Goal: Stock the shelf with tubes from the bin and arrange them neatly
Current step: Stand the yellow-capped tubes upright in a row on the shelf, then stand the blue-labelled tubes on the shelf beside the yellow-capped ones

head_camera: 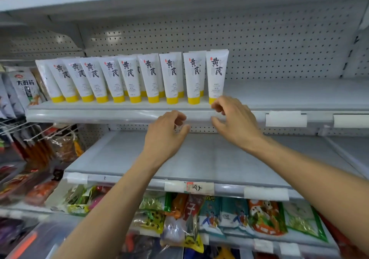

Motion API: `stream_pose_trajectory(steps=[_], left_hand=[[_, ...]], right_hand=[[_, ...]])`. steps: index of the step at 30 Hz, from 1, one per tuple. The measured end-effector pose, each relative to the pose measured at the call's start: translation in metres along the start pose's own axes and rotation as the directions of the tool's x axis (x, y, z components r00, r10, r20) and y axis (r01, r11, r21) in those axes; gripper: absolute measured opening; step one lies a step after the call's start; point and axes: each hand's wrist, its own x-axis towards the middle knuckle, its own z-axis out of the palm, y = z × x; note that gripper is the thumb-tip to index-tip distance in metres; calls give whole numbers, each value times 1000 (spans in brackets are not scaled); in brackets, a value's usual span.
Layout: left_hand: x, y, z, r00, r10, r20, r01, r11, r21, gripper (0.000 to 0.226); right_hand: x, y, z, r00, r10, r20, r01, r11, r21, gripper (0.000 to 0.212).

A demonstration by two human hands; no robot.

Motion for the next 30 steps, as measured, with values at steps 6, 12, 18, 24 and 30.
stream_pose_trajectory(steps=[6,12,18,24,30], left_hand=[[-63,-40,-6,990,-124,72,122,992,27,23],[-110,-115,-30,953,-294,68,290,955,54,20],[-152,-229,-75,862,-492,123,484,870,94,18],[-193,-382,-112,689,-718,94,709,696,117,13],[-241,-525,-80,384,-894,231,916,400,26,7]], right_hand=[[-39,-30,38,979,-107,174,102,994,42,22],[-53,-84,105,911,-203,358,162,977,141,22],[-46,-170,207,795,-318,517,210,943,258,15],[-52,-263,347,637,-337,693,109,930,352,17],[-80,-298,487,416,-244,876,-22,960,278,10]])
